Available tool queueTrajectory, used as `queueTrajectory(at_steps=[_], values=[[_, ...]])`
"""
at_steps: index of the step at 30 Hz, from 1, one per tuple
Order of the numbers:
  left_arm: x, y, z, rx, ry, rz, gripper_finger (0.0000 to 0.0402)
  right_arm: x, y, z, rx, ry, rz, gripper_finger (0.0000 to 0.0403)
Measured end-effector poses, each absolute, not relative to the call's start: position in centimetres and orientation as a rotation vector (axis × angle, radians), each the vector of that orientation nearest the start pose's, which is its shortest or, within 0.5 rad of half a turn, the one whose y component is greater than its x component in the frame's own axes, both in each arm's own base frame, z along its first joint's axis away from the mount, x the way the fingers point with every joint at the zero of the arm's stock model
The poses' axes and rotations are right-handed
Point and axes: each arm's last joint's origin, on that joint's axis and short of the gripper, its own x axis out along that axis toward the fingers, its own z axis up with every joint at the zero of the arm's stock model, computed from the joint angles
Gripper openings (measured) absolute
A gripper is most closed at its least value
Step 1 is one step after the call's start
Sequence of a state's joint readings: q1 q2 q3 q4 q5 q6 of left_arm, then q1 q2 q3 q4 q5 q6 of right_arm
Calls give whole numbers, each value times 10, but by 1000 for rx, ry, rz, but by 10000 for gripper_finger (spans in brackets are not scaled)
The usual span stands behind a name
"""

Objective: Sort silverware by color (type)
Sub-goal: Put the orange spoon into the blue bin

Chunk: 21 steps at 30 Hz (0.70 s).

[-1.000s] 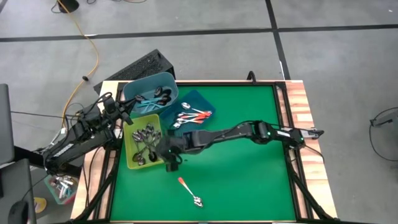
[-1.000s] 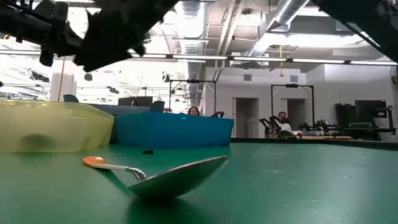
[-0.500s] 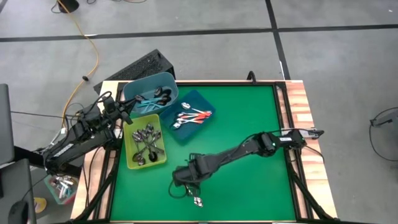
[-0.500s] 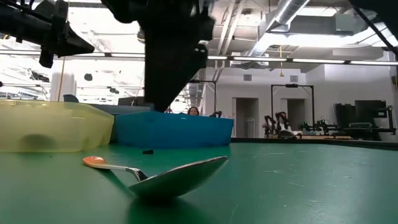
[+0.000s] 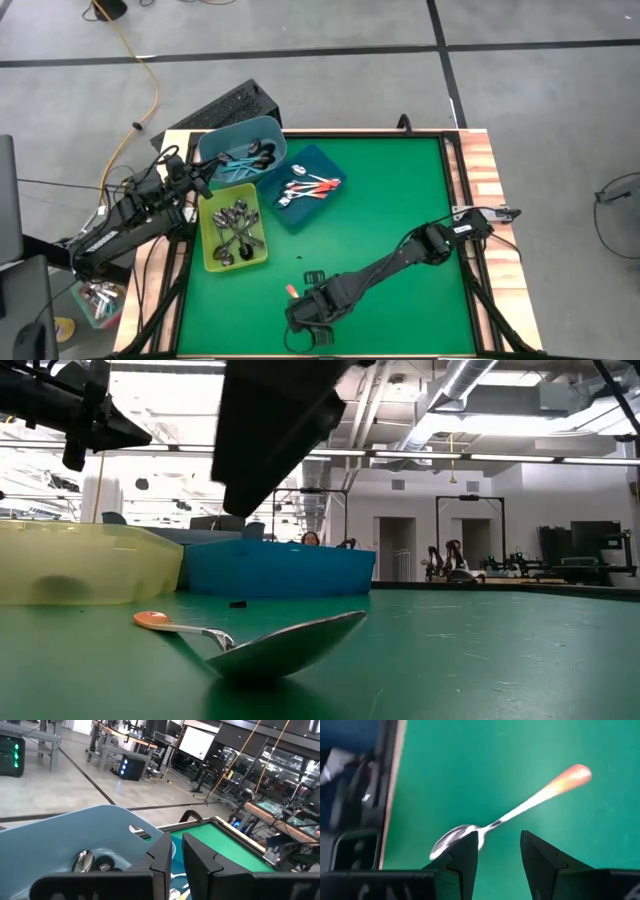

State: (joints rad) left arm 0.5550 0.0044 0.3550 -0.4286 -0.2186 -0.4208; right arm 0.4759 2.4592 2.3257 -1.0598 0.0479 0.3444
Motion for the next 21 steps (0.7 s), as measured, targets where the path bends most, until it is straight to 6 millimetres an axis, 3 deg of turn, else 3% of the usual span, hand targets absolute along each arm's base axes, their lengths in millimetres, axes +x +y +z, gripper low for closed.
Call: queueTrajectory(at_steps=[7, 16, 21], values=[[49, 38, 238, -398, -80, 782, 29, 448, 250, 208, -323, 1134, 356, 156], [49, 38, 238, -344, -57, 783, 29, 453, 249, 210, -753, 994, 548, 156], [49, 38, 238, -332, -53, 784, 29, 458, 241, 210, -888, 969, 615, 156]])
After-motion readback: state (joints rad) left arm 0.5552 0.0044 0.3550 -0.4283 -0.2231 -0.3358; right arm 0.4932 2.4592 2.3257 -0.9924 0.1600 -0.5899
